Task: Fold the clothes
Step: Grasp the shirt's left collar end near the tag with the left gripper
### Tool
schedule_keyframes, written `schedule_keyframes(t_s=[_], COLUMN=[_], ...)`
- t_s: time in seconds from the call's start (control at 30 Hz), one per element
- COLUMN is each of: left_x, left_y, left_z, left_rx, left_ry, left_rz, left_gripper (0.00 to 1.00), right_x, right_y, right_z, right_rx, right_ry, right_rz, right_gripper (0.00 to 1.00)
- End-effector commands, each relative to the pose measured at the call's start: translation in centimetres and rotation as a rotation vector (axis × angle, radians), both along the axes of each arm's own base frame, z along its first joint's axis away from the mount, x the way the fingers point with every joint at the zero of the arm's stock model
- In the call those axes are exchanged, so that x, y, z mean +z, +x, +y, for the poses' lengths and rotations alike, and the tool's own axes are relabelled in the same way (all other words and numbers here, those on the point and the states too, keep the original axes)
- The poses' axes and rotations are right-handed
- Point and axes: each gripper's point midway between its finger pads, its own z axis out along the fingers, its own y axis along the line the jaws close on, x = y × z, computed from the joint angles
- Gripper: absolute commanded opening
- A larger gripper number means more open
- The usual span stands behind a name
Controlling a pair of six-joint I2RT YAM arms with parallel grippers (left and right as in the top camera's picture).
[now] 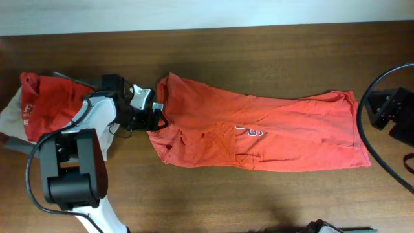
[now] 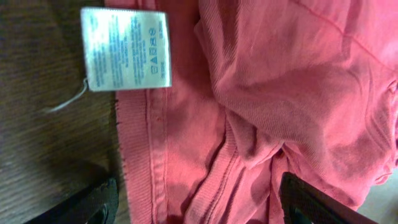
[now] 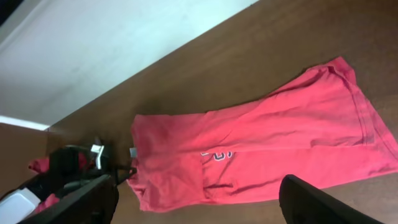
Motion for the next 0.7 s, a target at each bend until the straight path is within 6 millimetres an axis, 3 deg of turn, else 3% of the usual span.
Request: schedule_keyframes(t_s=[0.0, 0.17, 0.5, 0.67], left_x=[-3.3, -3.7, -2.8, -2.4], left_y=[-1.2, -1.4, -1.4, -1.5], left_z=[-0.4, -2.5, -4.4, -5.3], left_rx=[-0.016, -0.035, -0.065, -0.065], left_ry=[-0.033, -0.154, -0.233, -0.266], left_rz=[0.081, 0.102, 0.090, 0.098], left_gripper=[0.83, 0.83, 0.82, 0.68], right_x=[0.0, 0.0, 0.0, 0.0], right_y=[-0.1, -0.1, -0.1, -0.1], right_z=[0.3, 0.3, 0.3, 0.3], right_rx=[0.017, 0.017, 0.017, 0.017], right_ry=[-0.003, -0.002, -0.002, -0.003], right_rz=[-0.005, -0.005, -0.005, -0.004], right_gripper=[0.88, 0.88, 0.88, 0.87])
